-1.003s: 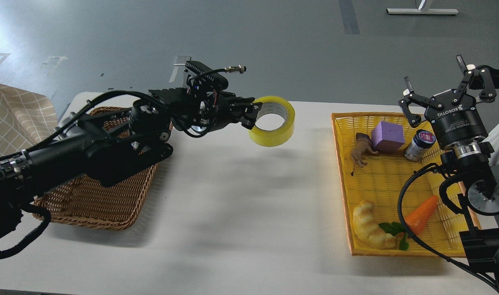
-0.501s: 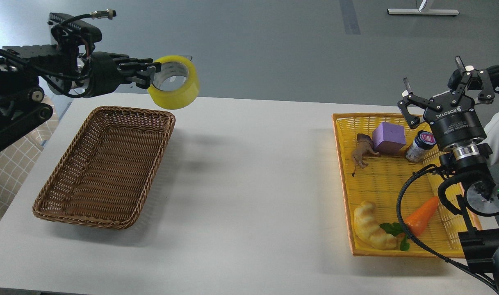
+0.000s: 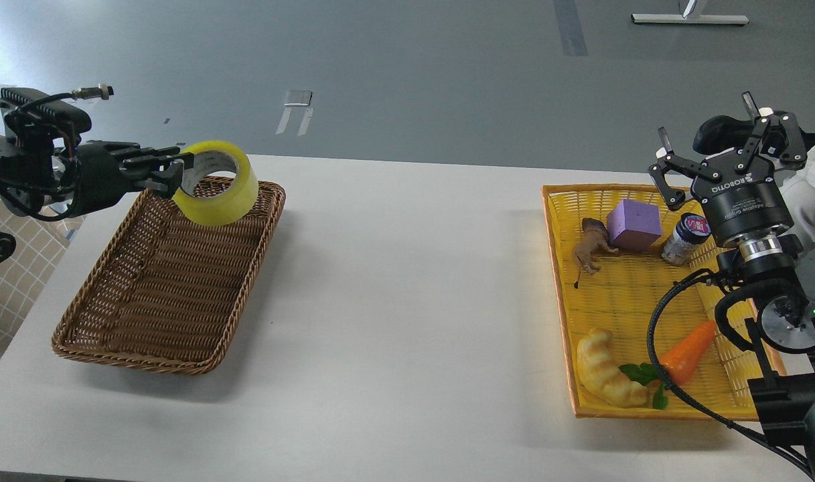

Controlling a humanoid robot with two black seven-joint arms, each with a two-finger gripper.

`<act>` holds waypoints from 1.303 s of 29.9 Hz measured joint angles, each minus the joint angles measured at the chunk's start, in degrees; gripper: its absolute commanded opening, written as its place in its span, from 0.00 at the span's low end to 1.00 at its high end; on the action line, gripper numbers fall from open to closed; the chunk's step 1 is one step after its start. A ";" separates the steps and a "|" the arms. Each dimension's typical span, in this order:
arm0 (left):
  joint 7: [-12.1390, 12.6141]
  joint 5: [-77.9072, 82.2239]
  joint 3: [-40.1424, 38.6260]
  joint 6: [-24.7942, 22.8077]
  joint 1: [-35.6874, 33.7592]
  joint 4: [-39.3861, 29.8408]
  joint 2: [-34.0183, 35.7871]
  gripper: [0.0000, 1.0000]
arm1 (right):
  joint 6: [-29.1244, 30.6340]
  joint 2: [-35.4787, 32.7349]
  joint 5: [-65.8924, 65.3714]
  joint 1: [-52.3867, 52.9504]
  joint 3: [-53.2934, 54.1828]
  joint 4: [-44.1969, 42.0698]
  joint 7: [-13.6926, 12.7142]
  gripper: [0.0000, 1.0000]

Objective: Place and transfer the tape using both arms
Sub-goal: 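Lift the tape roll and lower it into the wicker basket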

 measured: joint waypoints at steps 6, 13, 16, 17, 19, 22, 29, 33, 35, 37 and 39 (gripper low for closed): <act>-0.48 0.95 0.03 3.30 5.08 0.19 0.41 0.00 | 0.00 0.04 0.00 0.00 -0.05 0.00 0.00 1.00; -1.08 1.95 0.04 6.62 9.19 0.67 0.22 0.00 | 0.00 0.06 0.00 0.00 -0.05 0.00 0.00 1.00; -1.15 1.97 0.04 7.25 10.03 0.91 0.21 0.00 | 0.00 0.07 0.00 -0.03 -0.05 0.00 0.00 1.00; -1.17 1.97 0.03 7.56 10.30 1.13 0.21 0.00 | 0.00 0.10 0.00 -0.04 -0.05 0.00 0.00 1.00; -1.24 1.97 0.03 7.94 11.09 1.63 0.21 0.00 | 0.00 0.15 0.00 -0.06 -0.05 0.01 0.00 1.00; -1.28 2.00 0.03 8.25 11.91 2.40 0.22 0.00 | 0.00 0.16 0.00 -0.09 -0.05 0.08 0.00 1.00; -1.45 2.07 0.03 8.35 12.98 5.44 -0.26 0.00 | 0.00 0.12 0.00 -0.12 -0.05 0.08 0.00 1.00; -1.42 2.07 0.03 8.35 13.03 6.36 -0.73 0.00 | 0.00 0.09 0.00 -0.16 -0.05 0.08 0.00 1.00; -1.38 2.01 0.03 8.37 13.03 6.67 -1.14 0.00 | 0.00 0.09 0.00 -0.18 -0.05 0.08 0.00 1.00; -1.33 1.94 0.03 8.39 13.09 6.81 -1.44 0.00 | 0.00 0.09 0.00 -0.18 -0.05 0.08 0.00 1.00; -1.29 1.84 0.03 8.40 13.11 6.85 -1.52 0.09 | 0.00 0.09 0.00 -0.18 -0.05 0.08 0.00 1.00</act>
